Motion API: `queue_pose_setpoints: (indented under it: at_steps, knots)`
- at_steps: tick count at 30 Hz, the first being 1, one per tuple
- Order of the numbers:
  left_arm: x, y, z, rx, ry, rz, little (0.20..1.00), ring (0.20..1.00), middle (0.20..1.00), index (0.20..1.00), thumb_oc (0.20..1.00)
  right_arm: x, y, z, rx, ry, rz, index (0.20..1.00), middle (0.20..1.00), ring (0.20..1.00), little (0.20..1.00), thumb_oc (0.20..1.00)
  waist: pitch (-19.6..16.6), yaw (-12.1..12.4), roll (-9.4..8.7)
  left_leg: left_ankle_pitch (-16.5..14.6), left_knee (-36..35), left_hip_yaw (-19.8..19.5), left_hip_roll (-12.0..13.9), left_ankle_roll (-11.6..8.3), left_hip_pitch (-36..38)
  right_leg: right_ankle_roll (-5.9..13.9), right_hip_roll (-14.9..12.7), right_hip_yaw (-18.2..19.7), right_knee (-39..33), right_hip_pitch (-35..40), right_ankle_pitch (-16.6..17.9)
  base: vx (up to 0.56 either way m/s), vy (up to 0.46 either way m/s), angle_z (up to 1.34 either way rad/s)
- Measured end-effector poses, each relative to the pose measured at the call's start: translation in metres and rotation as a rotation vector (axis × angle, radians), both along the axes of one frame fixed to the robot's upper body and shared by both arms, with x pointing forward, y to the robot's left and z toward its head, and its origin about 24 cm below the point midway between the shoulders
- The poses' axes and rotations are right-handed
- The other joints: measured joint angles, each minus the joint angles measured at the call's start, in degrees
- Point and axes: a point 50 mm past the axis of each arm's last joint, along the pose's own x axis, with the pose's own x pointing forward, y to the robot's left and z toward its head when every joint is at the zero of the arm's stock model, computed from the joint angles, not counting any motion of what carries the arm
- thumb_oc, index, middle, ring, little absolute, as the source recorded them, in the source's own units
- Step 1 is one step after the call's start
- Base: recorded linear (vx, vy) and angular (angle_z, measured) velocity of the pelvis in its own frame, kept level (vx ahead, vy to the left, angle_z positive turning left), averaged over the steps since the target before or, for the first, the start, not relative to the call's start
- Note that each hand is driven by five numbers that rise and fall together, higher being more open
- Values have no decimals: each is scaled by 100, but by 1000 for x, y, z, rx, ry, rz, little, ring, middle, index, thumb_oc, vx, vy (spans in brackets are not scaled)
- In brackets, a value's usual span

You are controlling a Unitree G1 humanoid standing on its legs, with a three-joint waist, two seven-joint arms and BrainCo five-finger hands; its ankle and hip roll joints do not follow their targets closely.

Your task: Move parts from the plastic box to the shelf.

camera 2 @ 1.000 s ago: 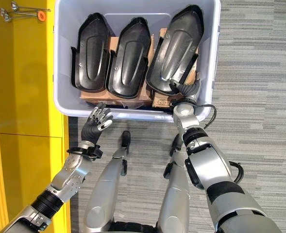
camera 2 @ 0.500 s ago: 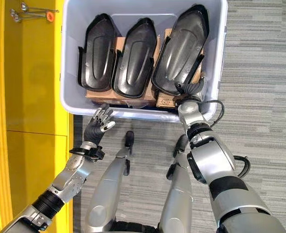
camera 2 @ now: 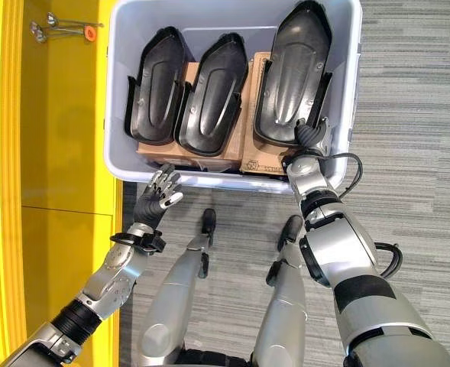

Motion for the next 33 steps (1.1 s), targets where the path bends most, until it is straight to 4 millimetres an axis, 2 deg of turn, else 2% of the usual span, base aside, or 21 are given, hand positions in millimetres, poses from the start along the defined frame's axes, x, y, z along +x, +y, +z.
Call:
queue_pose_setpoints:
  at_steps: [15, 28, 33]
  knots:
    - [0, -1, -1, 3, 10, -4, 1000, 1000, 1000, 1000, 1000, 1, 4, 4, -15, -18, 3, 200, 200, 200, 200, 200, -2, -42, 0, 3, 31, 3, -4, 2, 3, 5, 9, 9, 8, 12, 12, 0, 0, 0]
    - [2, 6, 1, -7, 5, 39, 1000, 1000, 1000, 1000, 1000, -7, 35, 24, -121, -211, 117, 200, 200, 200, 200, 200, 12, -365, -85, -6, 20, 6, 67, -9, -7, 18, 66, 6, 3, -1, 18, 0, 0, 0]
    - [4, 10, 3, -14, 0, 66, 1000, 1000, 1000, 1000, 1000, -14, 50, 42, -167, -314, 187, 200, 200, 200, 200, 200, 13, -409, -170, -10, 31, 10, 74, -12, -5, 15, 73, 6, 6, 4, 17, 0, 0, 0]
